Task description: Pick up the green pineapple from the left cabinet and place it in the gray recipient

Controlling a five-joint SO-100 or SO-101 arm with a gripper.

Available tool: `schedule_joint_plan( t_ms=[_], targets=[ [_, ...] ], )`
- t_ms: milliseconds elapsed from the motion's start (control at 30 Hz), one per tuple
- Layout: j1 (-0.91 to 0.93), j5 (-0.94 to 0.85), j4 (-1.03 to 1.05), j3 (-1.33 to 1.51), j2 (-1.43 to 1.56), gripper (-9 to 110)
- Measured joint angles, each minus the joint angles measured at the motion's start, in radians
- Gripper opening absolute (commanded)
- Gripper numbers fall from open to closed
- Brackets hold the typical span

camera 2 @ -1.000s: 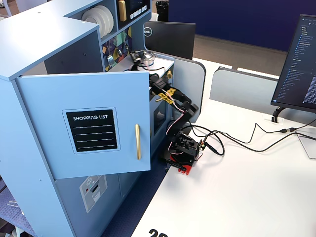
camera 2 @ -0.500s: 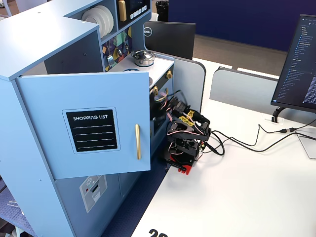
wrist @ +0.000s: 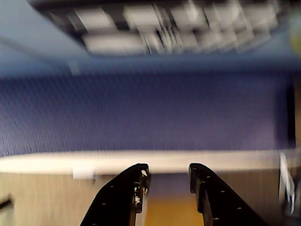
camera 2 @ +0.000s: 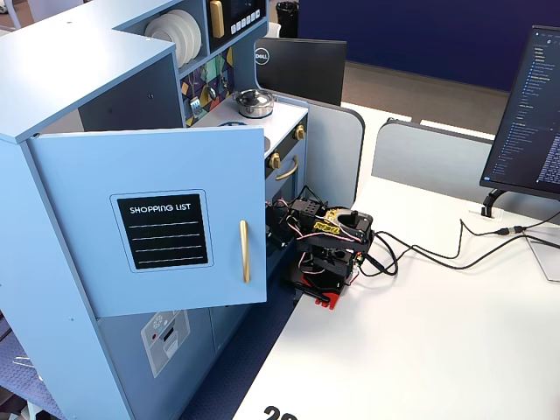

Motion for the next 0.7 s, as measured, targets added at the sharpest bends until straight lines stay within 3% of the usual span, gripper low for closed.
schedule_joint_plan(
  t_ms=[200,700],
  targets=[
    [0.043,-0.038,0.267,-0.003,0.121,0],
    [0.063,0.006,0.279,-0.011,0.133,5]
  ],
)
